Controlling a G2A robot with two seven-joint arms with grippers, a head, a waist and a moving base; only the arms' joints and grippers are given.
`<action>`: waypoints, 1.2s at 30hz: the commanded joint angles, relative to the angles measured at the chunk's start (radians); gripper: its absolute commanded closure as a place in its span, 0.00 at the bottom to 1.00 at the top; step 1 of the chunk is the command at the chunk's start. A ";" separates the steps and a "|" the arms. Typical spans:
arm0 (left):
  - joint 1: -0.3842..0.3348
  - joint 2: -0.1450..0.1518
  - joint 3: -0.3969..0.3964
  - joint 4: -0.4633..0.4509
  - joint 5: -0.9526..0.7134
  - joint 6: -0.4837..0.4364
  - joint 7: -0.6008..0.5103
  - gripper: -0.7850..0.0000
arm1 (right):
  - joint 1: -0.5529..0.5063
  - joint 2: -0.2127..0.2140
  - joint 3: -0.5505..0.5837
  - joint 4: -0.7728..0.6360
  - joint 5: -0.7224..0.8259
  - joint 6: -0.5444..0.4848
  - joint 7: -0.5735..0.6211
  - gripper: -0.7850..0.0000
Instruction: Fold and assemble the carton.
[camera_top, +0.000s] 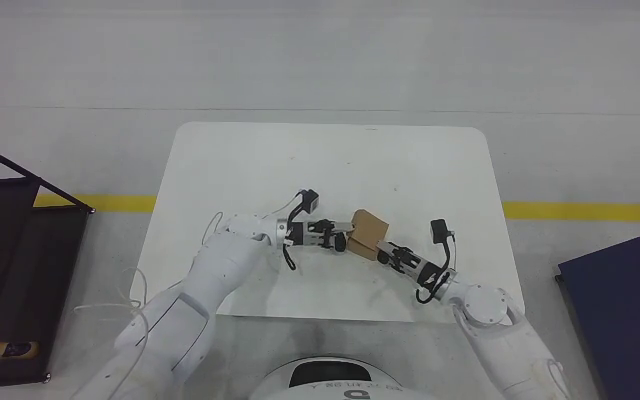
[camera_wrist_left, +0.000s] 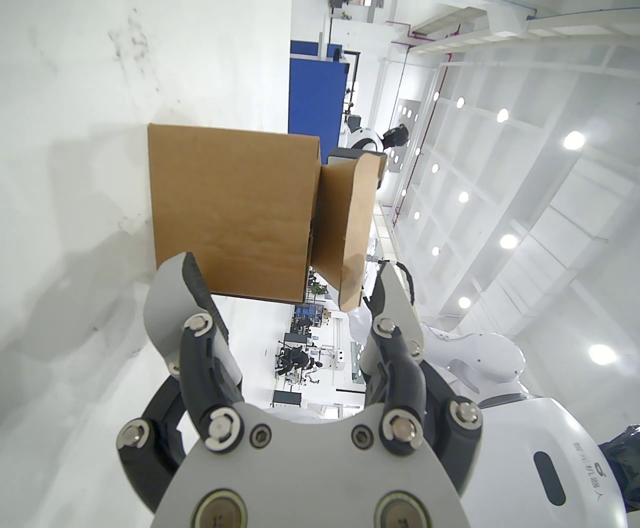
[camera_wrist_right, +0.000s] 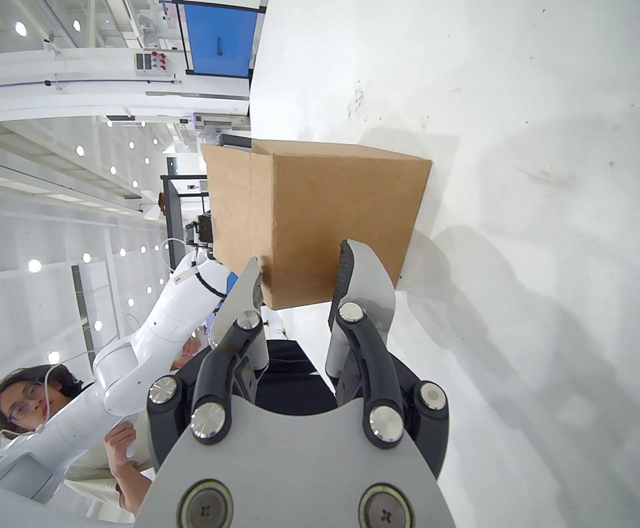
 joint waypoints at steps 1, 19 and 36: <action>-0.002 0.000 -0.006 0.005 -0.007 -0.009 0.002 0.26 | 0.000 0.000 0.000 0.000 -0.001 0.001 -0.001 0.63; -0.024 0.022 0.016 -0.049 0.208 -0.108 0.166 0.45 | 0.005 0.002 -0.005 -0.005 -0.002 0.006 -0.010 0.64; -0.010 0.035 -0.004 -0.107 0.184 -0.176 0.170 0.54 | 0.024 0.004 -0.007 0.004 -0.001 0.017 -0.013 0.64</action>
